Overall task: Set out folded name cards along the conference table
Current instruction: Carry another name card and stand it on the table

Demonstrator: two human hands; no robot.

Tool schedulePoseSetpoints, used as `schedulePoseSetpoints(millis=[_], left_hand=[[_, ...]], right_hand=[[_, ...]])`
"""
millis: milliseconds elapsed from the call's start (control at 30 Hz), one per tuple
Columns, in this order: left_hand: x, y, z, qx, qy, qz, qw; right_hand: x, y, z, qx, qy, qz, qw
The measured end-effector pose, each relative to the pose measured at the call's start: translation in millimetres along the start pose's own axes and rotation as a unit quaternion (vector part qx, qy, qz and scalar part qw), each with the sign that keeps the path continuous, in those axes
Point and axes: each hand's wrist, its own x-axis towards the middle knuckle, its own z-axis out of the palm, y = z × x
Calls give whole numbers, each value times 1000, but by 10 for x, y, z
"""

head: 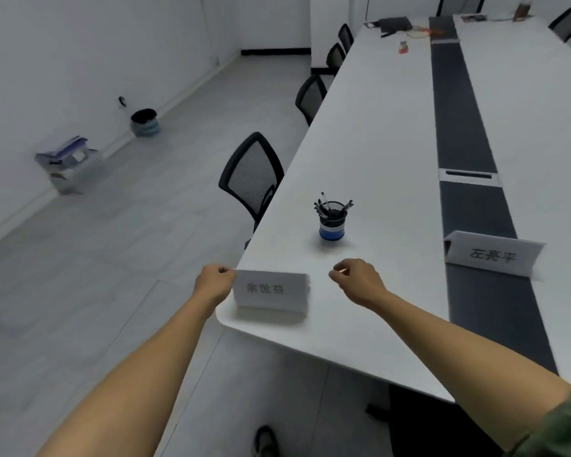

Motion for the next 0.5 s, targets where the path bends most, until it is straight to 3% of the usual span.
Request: schedulePoseSetpoints(millis=[233, 500], left_hand=[[658, -435, -158, -103, -87, -57, 989], [1180, -470, 140, -89, -227, -89, 966]], right_hand=[[287, -291, 710, 88, 1, 134, 987], [590, -372, 1240, 232, 25, 267, 935]])
